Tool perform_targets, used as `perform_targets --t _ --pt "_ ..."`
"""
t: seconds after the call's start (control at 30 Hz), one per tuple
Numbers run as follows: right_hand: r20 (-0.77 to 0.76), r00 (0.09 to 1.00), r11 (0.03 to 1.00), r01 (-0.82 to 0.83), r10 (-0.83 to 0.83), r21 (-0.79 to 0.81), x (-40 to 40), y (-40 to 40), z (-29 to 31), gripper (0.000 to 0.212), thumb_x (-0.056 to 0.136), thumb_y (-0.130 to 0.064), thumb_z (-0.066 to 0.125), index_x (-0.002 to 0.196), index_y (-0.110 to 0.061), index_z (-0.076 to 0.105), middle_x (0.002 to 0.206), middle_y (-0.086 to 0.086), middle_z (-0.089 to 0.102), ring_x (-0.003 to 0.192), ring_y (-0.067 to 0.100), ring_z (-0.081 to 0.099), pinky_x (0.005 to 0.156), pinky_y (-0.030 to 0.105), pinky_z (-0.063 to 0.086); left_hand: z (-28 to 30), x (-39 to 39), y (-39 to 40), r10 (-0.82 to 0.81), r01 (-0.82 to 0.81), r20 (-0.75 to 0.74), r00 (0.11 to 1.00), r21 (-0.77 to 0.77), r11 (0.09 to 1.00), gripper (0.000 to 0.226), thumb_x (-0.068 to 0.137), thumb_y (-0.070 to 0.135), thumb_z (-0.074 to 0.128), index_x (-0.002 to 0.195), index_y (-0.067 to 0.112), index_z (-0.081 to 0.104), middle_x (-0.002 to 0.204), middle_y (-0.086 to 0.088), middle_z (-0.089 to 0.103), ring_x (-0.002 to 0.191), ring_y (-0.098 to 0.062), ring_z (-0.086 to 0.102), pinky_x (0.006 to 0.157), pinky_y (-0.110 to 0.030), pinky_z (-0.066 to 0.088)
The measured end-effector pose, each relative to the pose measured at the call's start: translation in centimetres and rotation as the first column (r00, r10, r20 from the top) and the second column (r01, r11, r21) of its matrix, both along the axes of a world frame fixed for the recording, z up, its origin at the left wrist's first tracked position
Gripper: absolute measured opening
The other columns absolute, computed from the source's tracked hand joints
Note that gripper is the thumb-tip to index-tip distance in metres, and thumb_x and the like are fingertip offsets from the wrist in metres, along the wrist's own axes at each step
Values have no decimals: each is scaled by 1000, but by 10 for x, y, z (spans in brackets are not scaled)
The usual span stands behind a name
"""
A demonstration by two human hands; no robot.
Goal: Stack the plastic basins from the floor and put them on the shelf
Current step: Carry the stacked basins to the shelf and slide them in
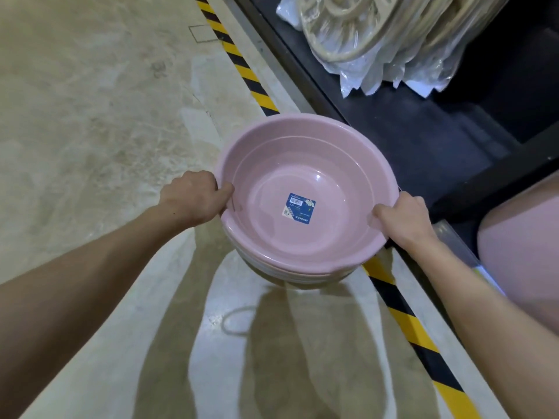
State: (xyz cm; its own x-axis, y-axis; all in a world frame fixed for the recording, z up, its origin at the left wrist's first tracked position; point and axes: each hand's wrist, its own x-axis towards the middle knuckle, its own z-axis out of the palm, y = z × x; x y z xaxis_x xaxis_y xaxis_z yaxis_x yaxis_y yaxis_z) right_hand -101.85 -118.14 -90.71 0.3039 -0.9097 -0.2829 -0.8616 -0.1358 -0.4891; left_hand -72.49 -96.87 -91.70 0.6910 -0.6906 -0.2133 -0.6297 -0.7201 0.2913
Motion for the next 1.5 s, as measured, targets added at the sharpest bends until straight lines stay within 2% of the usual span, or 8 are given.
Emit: perform_targets --t 0.17,0.33,0.47,0.63,0.93,1.17,1.4,1.5 --pt "77 994 995 68 -73 72 -2 7 -4 44 84 -31 61 124 -13 54 114 12 61 97 32 58 77 38 48 -4 -4 4 86 -89 -233 969 -3 996 60 75 64 35 75 15 69 81 -11 68 71 -31 64 71 -39 52" --pt "238 946 955 157 -219 251 -11 21 -8 44 80 -36 66 119 -19 52 111 6 63 91 21 62 65 34 52 -18 -13 18 95 -203 -601 793 -115 972 60 80 72 39 100 22 64 97 -4 72 78 -27 73 68 -38 56" --pt "307 913 912 137 -267 386 -19 35 -11 58 81 -47 63 131 -19 58 118 6 67 107 28 63 93 49 53 -24 -16 28 27 -163 -694 719 -132 978 81 71 84 46 127 26 55 106 -3 74 83 -25 74 72 -42 55" --pt "312 920 915 102 -236 391 -24 51 -16 58 88 -56 54 136 -22 56 123 3 65 114 28 57 104 55 44 -32 -26 36 12 -197 -744 668 -161 967 80 72 83 49 128 26 51 112 -1 71 84 -24 75 78 -46 57" --pt "337 899 918 147 -279 368 -22 55 -19 63 71 -50 57 124 -16 63 113 10 70 107 32 63 102 56 48 -29 -36 27 62 -307 -741 669 -199 931 65 70 60 49 116 15 57 103 -10 70 93 -28 68 85 -48 57" --pt "420 859 919 132 -293 372 -12 64 -20 44 75 -41 59 109 -15 68 105 13 72 96 31 66 64 36 52 -15 -24 26 106 -369 -677 728 -257 893 46 67 56 51 84 13 57 82 -7 63 72 -24 59 68 -38 48" --pt "508 804 930 143 -308 338 15 57 33 51 63 -52 61 102 -20 70 102 9 73 98 32 66 90 50 55 38 -5 34 166 -474 -673 720 -304 826 58 66 59 56 95 10 63 95 -12 70 89 -32 69 88 -54 56" --pt "538 780 927 140 -319 348 21 62 85 47 67 -51 64 100 -18 72 100 10 75 96 32 68 79 46 58 89 -4 50 185 -507 -691 699 -297 809 62 65 61 58 97 8 64 97 -15 72 90 -34 70 92 -58 55"
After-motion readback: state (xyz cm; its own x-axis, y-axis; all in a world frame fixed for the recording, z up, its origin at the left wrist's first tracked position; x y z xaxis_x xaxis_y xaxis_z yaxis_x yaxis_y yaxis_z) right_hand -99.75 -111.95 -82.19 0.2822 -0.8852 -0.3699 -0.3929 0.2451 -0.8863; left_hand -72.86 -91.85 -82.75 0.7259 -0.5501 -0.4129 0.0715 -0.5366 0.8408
